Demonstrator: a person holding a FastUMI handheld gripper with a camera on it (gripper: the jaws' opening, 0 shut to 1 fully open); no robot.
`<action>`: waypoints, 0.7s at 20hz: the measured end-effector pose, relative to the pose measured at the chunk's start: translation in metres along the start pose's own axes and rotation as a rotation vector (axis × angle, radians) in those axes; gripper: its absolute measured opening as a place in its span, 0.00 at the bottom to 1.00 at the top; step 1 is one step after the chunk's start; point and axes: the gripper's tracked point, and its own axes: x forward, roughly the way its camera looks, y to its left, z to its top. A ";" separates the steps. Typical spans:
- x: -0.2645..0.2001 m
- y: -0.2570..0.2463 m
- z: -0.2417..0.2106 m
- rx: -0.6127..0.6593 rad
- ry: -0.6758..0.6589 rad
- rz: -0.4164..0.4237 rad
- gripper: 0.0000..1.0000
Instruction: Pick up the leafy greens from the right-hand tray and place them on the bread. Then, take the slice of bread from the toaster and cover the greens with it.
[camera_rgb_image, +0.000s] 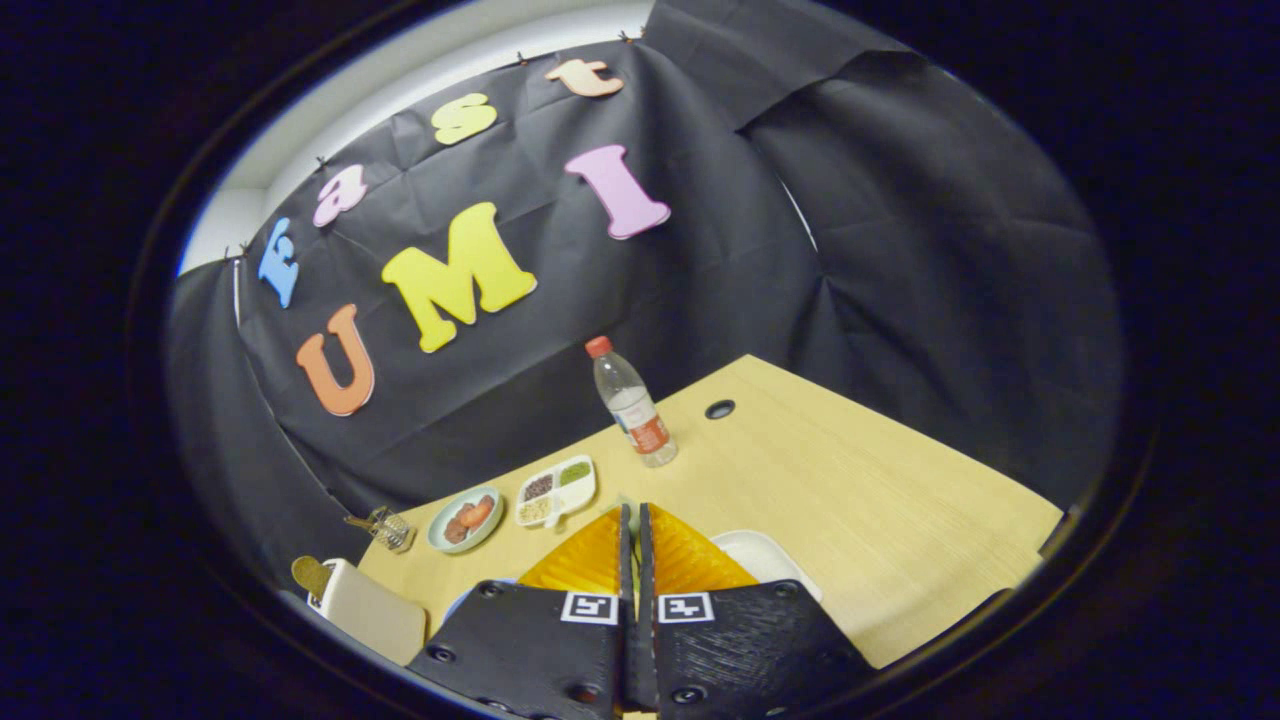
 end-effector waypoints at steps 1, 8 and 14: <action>-0.005 0.015 -0.001 -0.010 -0.008 0.015 0.00; -0.014 0.128 -0.046 -0.056 -0.025 0.119 0.00; 0.008 0.195 -0.113 -0.056 0.036 0.176 0.00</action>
